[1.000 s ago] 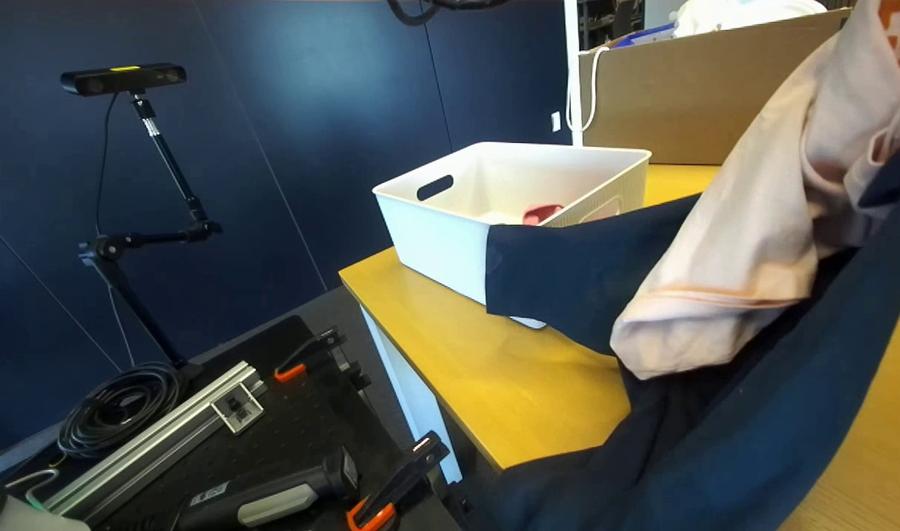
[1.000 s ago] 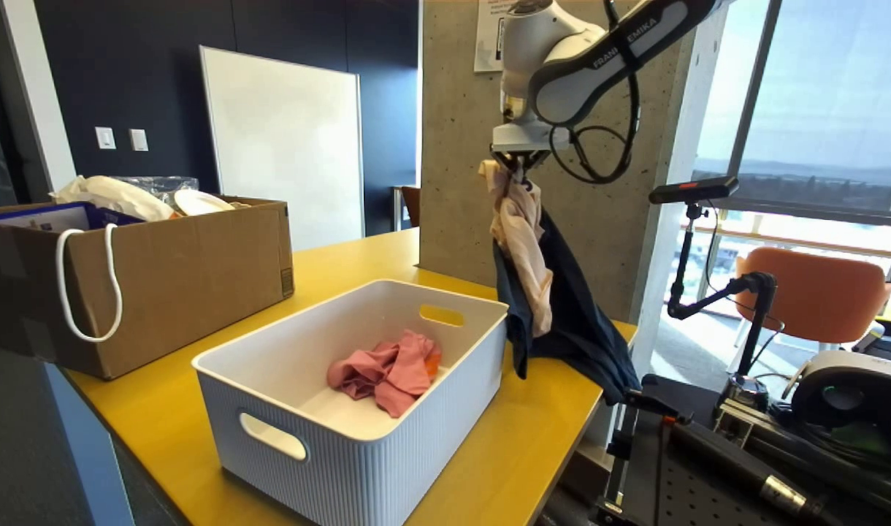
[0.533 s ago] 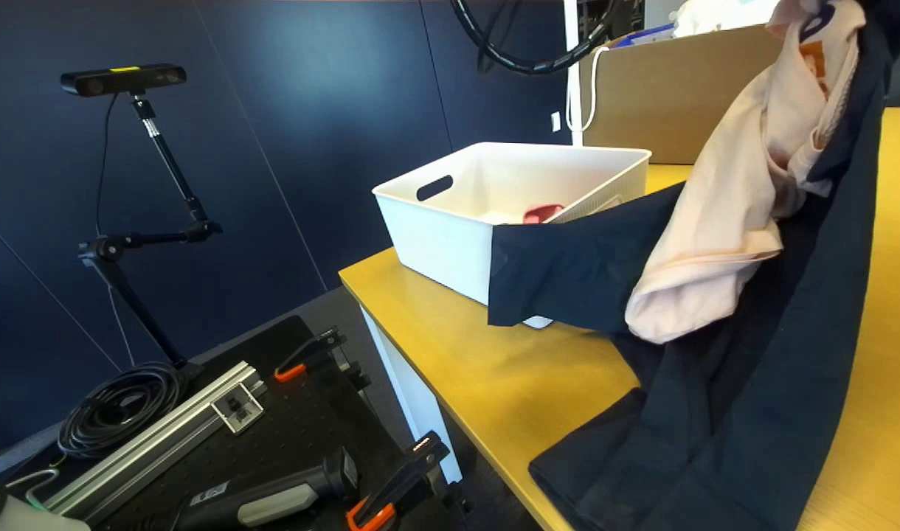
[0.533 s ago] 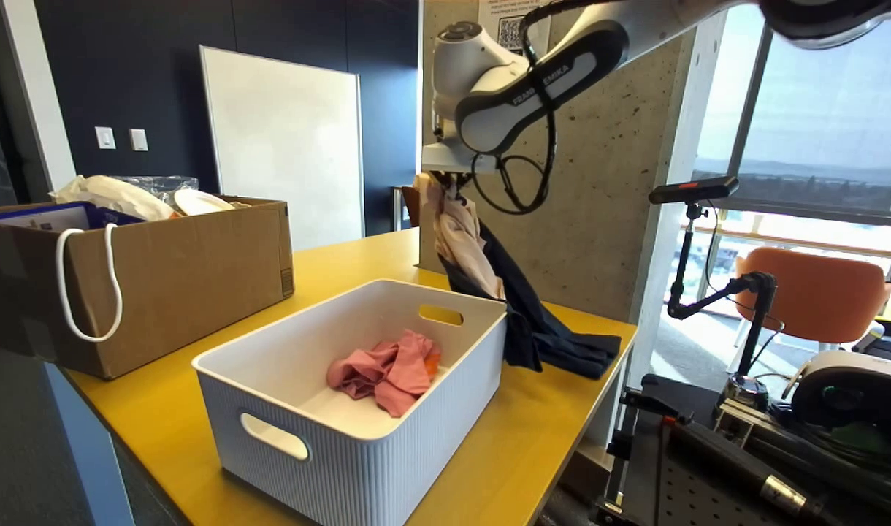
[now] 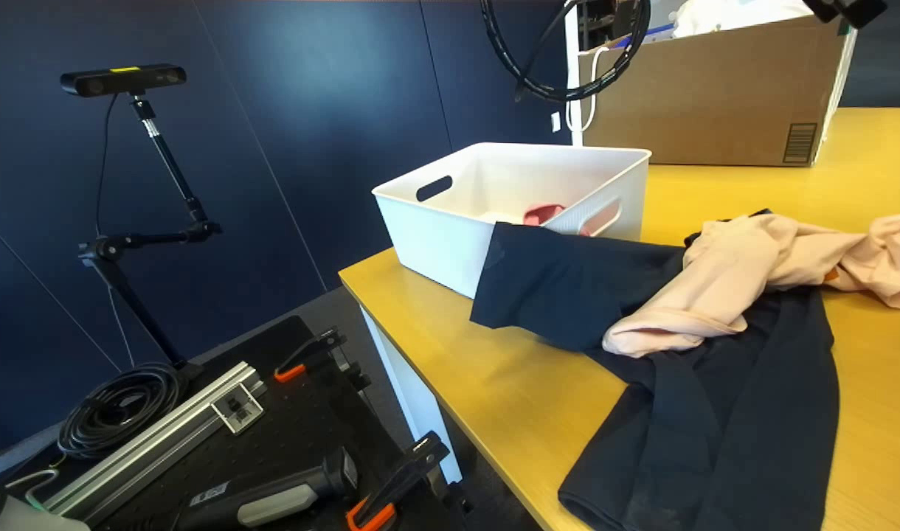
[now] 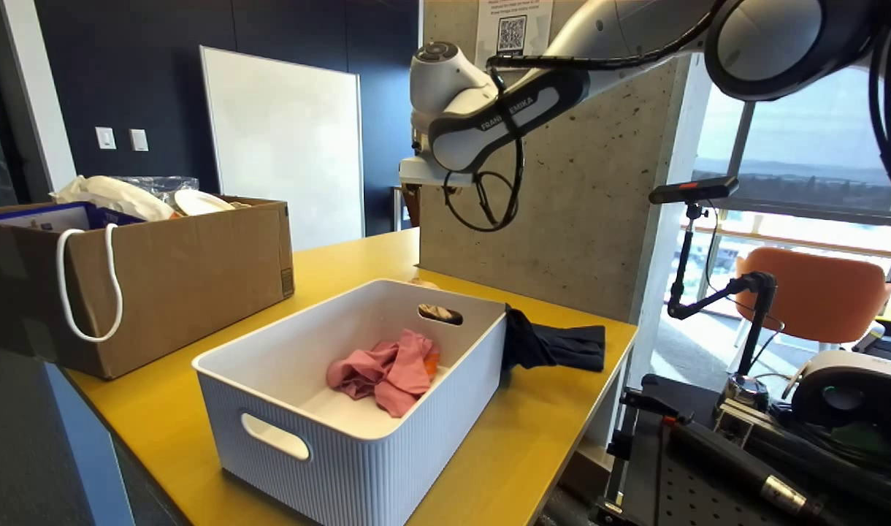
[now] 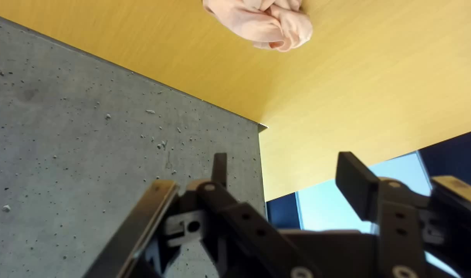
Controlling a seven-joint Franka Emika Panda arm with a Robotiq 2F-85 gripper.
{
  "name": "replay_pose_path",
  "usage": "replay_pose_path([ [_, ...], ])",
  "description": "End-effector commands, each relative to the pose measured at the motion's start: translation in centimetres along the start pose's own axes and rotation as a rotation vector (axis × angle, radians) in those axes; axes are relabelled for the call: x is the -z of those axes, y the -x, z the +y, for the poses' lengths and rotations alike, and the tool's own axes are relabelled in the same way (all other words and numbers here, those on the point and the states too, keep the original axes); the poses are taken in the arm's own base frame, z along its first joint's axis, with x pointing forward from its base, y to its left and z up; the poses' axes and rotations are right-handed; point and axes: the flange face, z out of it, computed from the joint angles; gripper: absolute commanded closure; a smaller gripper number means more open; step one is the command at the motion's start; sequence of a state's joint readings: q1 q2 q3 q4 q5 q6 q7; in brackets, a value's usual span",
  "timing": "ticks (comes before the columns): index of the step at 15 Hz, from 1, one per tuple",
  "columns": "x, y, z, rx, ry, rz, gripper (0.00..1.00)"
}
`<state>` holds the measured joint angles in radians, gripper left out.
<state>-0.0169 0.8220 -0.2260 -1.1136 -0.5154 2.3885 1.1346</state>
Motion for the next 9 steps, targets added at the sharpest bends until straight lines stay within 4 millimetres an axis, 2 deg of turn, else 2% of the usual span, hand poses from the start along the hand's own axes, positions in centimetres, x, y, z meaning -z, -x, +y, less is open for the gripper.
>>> replay_pose_path([
  [1, 3.2, -1.3, 0.2, 0.051, -0.058, -0.021, 0.0],
  [3, 5.8, -0.9, -0.2, 0.101, -0.104, -0.068, 0.0],
  [5, 9.9, 0.2, -1.1, 0.182, -0.173, -0.126, 0.0],
  [9, 17.3, 4.3, -1.4, 0.301, -0.264, -0.254, 0.0],
])
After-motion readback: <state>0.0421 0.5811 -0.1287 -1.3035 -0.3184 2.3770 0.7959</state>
